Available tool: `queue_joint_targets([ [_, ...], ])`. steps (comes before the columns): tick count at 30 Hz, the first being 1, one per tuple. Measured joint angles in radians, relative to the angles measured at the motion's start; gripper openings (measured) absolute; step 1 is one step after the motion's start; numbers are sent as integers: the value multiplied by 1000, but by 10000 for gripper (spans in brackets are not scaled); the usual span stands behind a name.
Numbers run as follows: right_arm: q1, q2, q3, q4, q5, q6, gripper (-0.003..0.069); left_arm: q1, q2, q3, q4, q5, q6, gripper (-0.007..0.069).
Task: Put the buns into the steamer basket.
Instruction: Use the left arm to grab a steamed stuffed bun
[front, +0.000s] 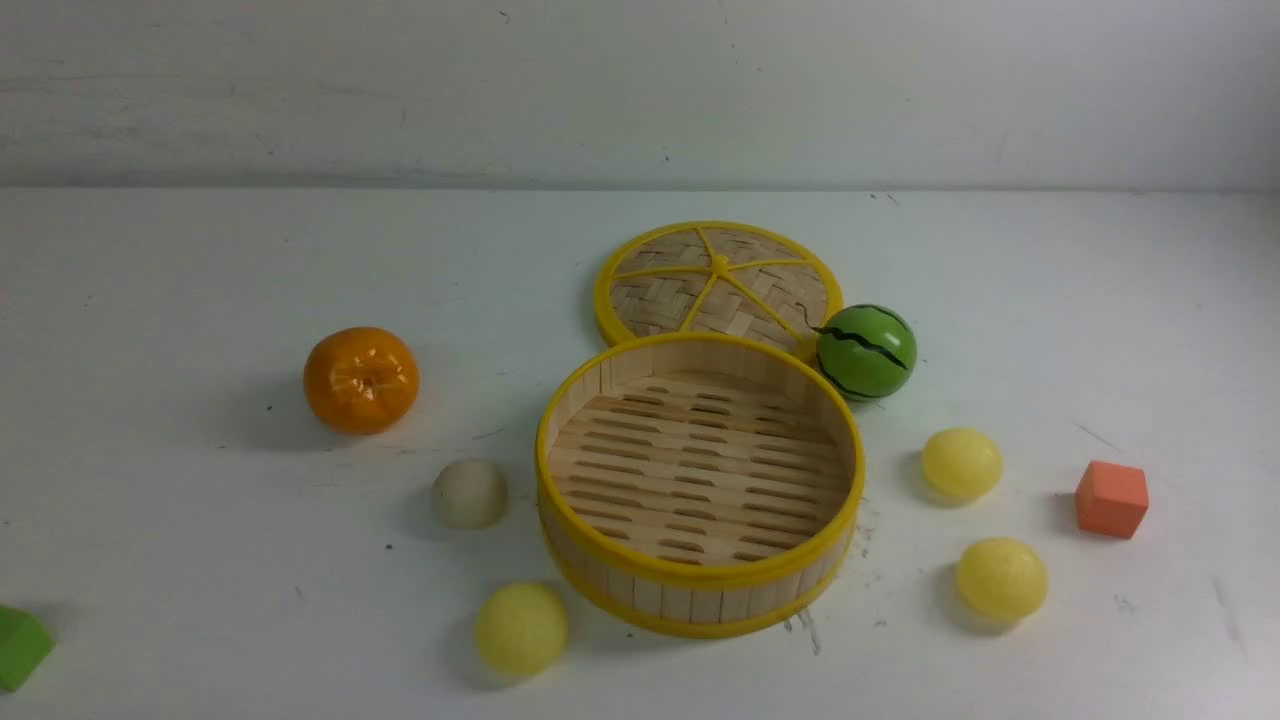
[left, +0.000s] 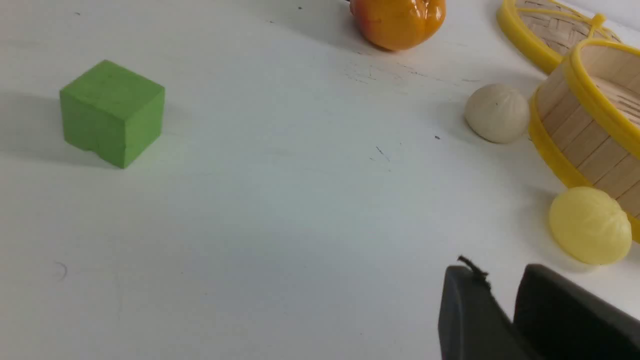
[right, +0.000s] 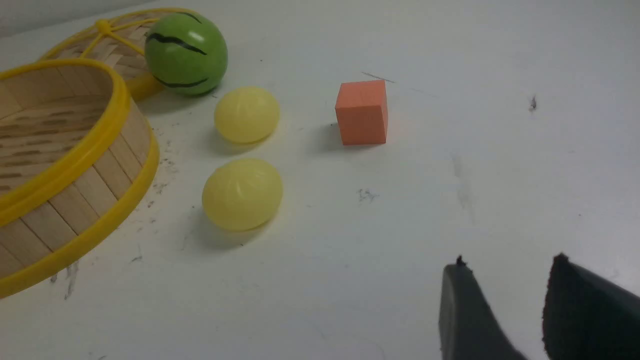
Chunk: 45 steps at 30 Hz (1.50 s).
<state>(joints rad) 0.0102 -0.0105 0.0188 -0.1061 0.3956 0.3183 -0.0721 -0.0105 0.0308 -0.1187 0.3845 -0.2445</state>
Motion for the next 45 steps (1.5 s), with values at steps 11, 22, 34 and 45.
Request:
queue_joint_targets([
  [11, 0, 0, 0, 0, 0, 0, 239, 0, 0, 0, 0, 0, 0, 147],
  [22, 0, 0, 0, 0, 0, 0, 239, 0, 0, 0, 0, 0, 0, 147],
  [34, 0, 0, 0, 0, 0, 0, 239, 0, 0, 0, -455, -227, -257, 160],
  [45, 0, 0, 0, 0, 0, 0, 239, -22, 44, -185, -545, -182, -107, 112],
])
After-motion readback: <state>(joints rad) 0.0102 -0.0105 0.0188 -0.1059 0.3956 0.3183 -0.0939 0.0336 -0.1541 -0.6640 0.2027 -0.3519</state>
